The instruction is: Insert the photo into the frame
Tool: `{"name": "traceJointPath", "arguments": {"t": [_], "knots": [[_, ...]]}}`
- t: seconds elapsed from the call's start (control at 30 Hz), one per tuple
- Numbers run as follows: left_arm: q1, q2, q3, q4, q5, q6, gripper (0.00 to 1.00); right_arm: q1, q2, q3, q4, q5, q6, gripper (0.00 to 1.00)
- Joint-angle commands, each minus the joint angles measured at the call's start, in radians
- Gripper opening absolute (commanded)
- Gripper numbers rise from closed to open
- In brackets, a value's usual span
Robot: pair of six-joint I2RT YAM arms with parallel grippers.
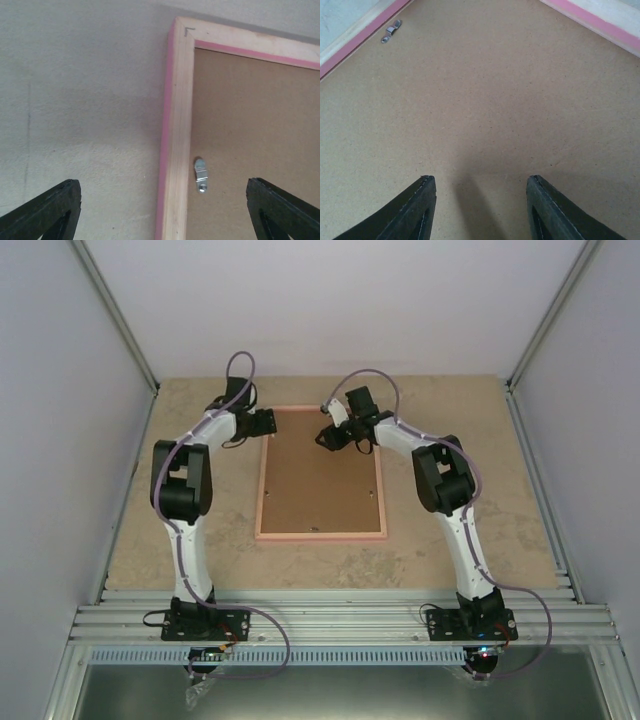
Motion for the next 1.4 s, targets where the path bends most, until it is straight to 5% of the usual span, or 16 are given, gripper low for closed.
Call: {"name": "traceJointPath", "arguments": {"t": [0.0,0.93,1.23,1.37], "knots": [[-0.025,0.026,0.019,-0.037,-0.04,-0.006,0.87,-0.007,0.033,-0.051,-0.021,0.066,0.011,0.51],[-0.063,0.163,0.122,-0.126,-0.183,-0.022,0.48,-0.011,-0.038,-0.218,0.025,0.122,0.019,0.49],[-0.063,0.163,0.122,-0.181,-0.167,-0.029,0.31,-0.013,-0.047,-0.227,0.028,0.142,0.024,0.49],[-0.063,0.149,0.101,-0.184,-0.181,-0.022,0.15,-0.013,-0.047,-0.227,0.027,0.147,0.027,0.49]]}}
